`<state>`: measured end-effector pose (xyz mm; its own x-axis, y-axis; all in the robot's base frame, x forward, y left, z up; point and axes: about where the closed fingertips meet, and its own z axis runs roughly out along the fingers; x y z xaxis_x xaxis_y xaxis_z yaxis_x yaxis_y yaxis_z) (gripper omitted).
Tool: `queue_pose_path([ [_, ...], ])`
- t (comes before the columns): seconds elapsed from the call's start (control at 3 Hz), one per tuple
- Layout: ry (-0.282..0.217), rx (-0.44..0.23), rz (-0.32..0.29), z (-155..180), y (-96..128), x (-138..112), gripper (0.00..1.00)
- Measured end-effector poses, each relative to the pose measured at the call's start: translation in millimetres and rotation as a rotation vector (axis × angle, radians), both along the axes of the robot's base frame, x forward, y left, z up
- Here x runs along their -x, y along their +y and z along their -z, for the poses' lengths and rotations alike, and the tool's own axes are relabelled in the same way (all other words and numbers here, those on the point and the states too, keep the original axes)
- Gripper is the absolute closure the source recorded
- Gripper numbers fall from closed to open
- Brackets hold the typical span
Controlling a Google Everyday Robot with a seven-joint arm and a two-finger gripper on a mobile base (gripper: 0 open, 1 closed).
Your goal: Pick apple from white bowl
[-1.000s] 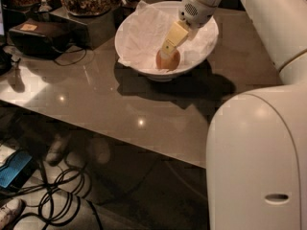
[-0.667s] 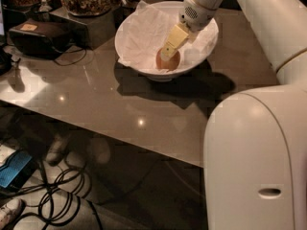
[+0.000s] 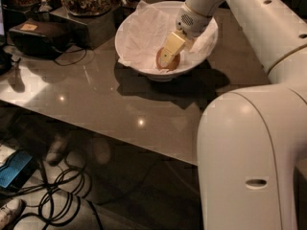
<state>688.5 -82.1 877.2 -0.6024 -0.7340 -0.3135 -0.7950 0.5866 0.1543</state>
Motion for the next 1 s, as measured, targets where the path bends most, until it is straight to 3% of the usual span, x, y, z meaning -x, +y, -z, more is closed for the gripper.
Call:
queue_pose_path([
  [1.0,0.055,-0.018,-0.010,17.9,11.0,-1.4,0.13],
])
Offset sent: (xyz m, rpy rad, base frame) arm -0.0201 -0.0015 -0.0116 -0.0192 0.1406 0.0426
